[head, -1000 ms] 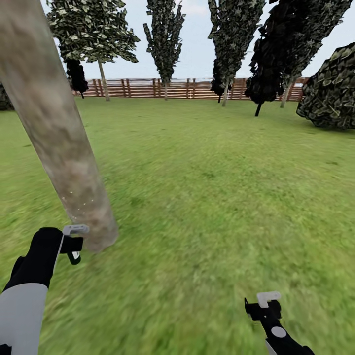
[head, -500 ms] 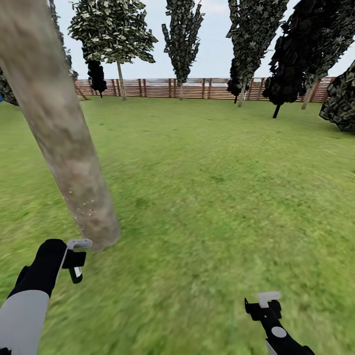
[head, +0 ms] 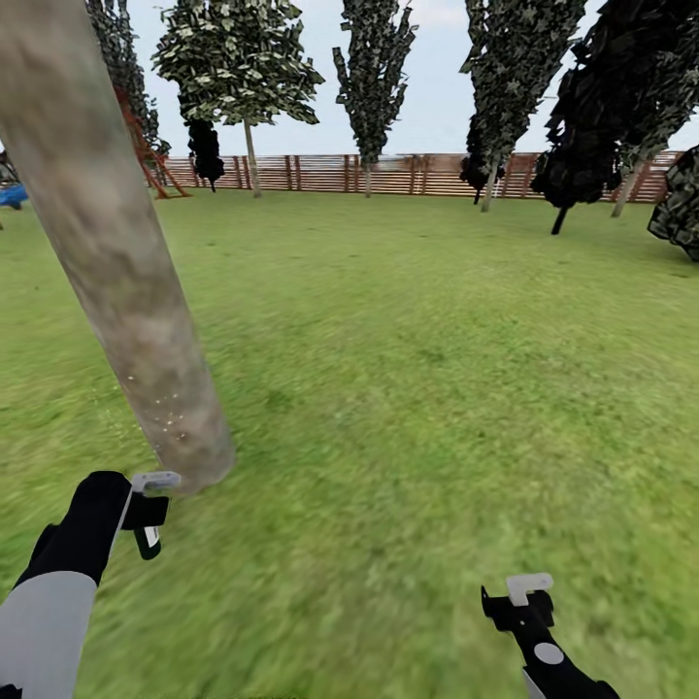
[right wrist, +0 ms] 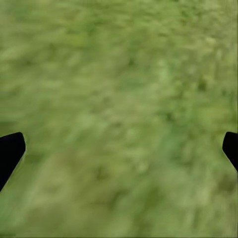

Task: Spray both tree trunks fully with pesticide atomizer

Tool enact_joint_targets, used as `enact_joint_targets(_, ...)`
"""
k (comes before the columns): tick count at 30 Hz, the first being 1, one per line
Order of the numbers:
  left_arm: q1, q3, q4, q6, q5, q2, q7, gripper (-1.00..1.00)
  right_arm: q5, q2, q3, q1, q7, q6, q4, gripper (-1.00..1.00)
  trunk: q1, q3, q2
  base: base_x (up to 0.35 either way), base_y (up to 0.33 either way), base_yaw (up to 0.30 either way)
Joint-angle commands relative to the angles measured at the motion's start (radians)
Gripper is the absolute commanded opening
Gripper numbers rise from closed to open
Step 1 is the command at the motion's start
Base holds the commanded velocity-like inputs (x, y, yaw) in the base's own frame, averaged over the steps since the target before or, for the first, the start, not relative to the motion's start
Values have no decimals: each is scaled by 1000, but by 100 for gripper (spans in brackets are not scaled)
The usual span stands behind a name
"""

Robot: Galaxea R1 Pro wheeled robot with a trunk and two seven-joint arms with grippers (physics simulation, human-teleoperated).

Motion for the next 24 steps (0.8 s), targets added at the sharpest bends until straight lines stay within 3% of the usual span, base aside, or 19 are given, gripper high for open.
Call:
enact_joint_targets(1,-1,2,0,2,-11,0,-10,-100,7,-1,8,-1,-10,0,1,100,0,-1,0,20,-2,271)
enact_joint_targets(6,0,2,0,2,-12,0,-10,-100,7,-1,8,-1,-10,0,0,100,0,-1,0,181,-107,197)
enact_joint_targets(19,1,-1,49,-18,-13,6,3,-100,8,-2,7,0,-9,0,1,100,0,-1,0,239,-167,5)
enact_joint_targets(24,1,-1,53,-22,-13,5,25,-100,8,-1,7,-1,-10,0,1,100,0,-1,0,39,-260,2)
